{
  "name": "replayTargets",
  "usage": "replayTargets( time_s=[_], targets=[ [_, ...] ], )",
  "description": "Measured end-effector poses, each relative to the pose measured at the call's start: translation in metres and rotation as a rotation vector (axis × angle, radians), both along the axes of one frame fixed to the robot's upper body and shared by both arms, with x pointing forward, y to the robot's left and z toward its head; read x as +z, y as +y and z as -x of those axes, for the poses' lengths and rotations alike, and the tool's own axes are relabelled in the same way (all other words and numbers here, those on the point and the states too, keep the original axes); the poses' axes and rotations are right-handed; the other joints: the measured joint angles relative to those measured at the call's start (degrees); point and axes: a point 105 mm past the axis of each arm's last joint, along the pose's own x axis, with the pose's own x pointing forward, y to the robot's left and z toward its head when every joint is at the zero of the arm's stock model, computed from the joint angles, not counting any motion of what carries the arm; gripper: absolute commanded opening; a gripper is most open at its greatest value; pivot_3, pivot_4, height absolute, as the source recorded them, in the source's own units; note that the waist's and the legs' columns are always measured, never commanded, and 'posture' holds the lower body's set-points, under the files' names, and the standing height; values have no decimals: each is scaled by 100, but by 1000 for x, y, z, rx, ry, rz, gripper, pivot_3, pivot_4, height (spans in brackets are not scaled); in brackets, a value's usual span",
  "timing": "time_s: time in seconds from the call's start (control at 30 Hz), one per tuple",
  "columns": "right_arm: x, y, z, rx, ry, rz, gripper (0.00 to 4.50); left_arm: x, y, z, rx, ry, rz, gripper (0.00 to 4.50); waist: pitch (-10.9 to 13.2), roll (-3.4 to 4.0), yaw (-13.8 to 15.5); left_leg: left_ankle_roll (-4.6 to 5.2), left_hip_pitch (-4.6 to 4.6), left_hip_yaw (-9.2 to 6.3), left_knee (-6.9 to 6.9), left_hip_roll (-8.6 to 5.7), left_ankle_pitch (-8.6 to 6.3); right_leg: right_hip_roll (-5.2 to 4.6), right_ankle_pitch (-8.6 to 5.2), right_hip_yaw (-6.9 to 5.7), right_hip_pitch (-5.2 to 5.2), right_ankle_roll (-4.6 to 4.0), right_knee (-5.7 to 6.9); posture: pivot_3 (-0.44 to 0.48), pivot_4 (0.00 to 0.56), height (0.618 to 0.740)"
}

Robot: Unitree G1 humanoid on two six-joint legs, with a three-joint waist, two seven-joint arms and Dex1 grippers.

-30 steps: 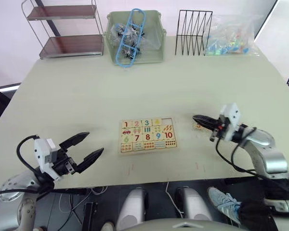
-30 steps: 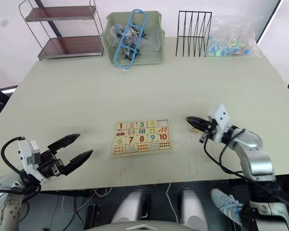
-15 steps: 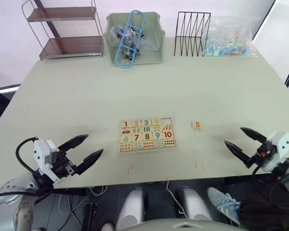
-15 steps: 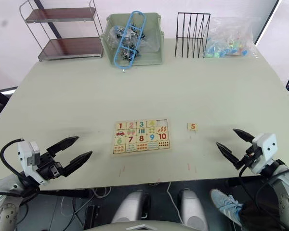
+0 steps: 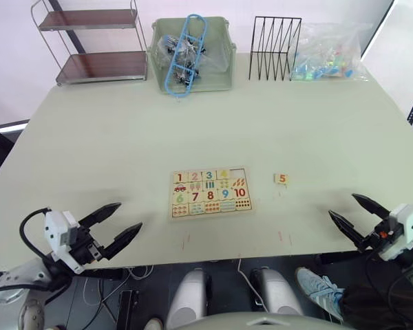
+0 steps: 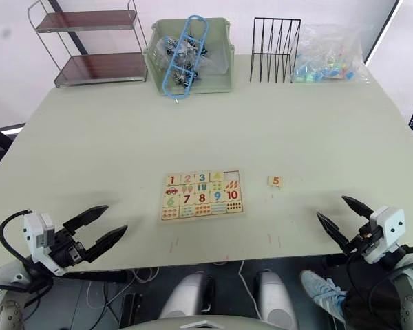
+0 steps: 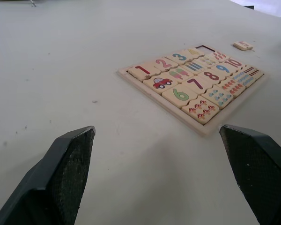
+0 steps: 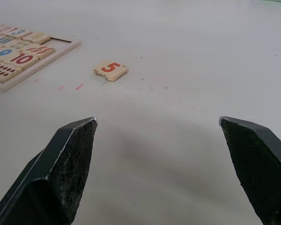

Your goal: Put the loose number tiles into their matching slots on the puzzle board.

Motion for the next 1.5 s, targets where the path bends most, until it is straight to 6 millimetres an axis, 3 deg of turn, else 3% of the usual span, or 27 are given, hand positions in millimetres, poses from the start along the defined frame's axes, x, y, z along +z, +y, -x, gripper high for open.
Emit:
replayTargets(
  time_s=[0.53, 1.13, 1.5],
  targets=[
    [-4, 16, -7, 66, 14, -15, 4382, -3, 10, 7, 50, -14, -3, 4500, -1, 0, 4, 0, 0, 0, 0, 0, 0, 1, 0, -1, 0, 0, 0, 0, 150, 740],
    [0, 21, -13, 80, -3, -14, 4382, -5, 13, 6, 60, -34, 0, 4500, -1, -1, 3, 0, 0, 1, 0, 0, 0, 1, 1, -1, 0, -1, 0, 0, 150, 740],
    [2, 26, -16, 152, 0, 9, 4382, 1, 9, 6, -20, -45, -39, 4500, -2, -2, 2, 0, 1, 1, 1, -1, 0, 3, 2, -1, 1, -2, 0, 0, 150, 740]
  ],
)
